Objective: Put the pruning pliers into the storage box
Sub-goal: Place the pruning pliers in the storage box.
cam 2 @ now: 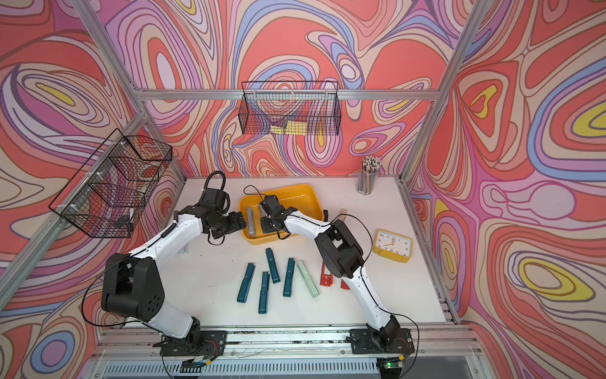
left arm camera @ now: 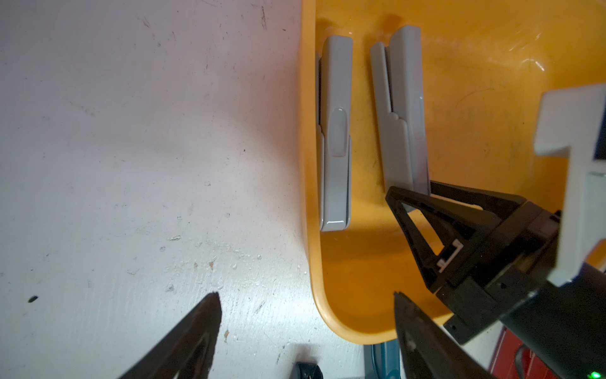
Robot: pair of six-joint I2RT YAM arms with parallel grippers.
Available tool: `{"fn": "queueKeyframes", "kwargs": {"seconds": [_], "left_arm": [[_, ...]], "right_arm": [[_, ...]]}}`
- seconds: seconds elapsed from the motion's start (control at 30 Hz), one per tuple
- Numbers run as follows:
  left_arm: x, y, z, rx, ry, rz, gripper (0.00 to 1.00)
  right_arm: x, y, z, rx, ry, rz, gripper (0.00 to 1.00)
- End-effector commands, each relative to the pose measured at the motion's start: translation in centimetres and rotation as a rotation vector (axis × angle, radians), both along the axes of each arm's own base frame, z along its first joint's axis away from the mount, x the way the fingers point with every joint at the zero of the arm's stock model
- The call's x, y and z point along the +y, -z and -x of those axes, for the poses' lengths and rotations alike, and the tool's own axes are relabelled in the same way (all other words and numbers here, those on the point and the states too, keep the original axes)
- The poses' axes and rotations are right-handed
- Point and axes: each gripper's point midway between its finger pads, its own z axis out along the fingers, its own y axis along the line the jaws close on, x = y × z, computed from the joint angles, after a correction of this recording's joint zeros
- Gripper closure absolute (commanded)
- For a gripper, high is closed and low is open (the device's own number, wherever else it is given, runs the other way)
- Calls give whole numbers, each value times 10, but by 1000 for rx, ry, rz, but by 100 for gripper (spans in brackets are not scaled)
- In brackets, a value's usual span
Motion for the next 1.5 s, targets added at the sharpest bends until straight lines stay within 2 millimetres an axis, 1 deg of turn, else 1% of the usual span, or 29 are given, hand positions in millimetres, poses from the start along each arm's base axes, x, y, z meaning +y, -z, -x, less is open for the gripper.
{"fn": "queueKeyframes", "kwargs": {"seconds": [0.0, 0.07, 0.13, 0.43, 0.57, 0.73, 0.93, 1.2, 1.3, 1.47], "left_arm": [[2, 1, 1, -2, -2, 10, 15], [1, 2, 1, 0, -3, 16, 15], [1, 3, 1, 1, -5, 16, 15], [4, 9, 6, 13, -8, 9, 16], [4, 9, 6, 13, -9, 16, 16], [4, 8, 6, 12, -10, 22, 16], [5, 10, 8, 17, -13, 20, 16], [6, 10, 8, 15, -14, 20, 16], [6, 10, 8, 17, -15, 22, 16], [5, 2, 6, 0, -22, 27, 16]], "right_arm": [[7, 1, -5, -16, -2, -8, 100], [7, 0, -5, -18, -3, -10, 99], [8, -1, -5, -22, -9, -13, 93], [9, -2, -5, -31, -16, -17, 76], [10, -3, -4, -29, -27, -27, 70], [11, -4, -3, -32, -30, -32, 68], [11, -7, -3, -41, -31, -42, 62], [11, -7, -2, -39, -36, -46, 58], [11, -12, -1, -47, -36, -53, 56], [5, -21, 3, -58, -33, -52, 54]]}}
